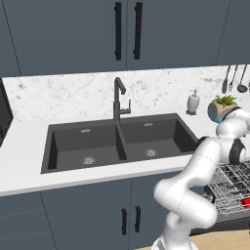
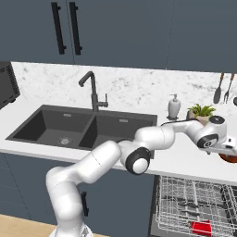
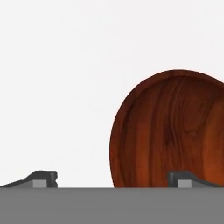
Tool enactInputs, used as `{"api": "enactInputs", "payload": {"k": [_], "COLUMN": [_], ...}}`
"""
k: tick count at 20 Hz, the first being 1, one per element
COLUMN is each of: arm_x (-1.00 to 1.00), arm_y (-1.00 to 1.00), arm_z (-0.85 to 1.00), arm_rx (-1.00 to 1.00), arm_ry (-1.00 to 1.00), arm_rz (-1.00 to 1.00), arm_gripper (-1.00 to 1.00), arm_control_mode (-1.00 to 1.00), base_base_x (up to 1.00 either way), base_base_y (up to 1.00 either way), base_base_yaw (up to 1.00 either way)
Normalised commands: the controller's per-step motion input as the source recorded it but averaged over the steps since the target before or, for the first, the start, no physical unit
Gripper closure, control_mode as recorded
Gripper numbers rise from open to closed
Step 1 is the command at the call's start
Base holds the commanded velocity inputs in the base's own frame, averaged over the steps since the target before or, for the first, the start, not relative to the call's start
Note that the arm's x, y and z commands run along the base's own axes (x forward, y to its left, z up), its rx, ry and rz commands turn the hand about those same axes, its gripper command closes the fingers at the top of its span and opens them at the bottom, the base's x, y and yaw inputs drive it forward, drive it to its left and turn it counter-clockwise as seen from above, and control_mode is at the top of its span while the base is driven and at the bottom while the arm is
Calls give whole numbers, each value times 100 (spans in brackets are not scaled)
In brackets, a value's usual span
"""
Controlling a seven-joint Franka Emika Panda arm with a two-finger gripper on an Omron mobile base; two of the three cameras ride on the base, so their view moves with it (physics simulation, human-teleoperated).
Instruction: Pick up the cup and bowl from the counter, place them in the dishwasher, and close the dishwasher door.
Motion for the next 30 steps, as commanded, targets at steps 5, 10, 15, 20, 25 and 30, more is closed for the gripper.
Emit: {"api": "enactInputs", "payload": {"k": [5,10,15,20,25,30], "arm_x": [35,4,0,0,0,0], "arm_y": [-5,-22,-9,0,0,0], "arm_z": [0,0,-13,-24,-9,-4], "arm_rx": [0,1,6,6,2,1], "arm_ry": [4,5,11,13,10,7], "arm_rz": [11,5,0,0,0,0], "arm_gripper": [-100,-100,-100,-100,100,100], "arm_control_mode": [-100,-100,-100,-100,-100,-100], "base_base_x": [0,0,0,0,0,0], "base_base_y": [0,0,0,0,0,0], "base_base_yaw": [0,0,0,0,0,0]}}
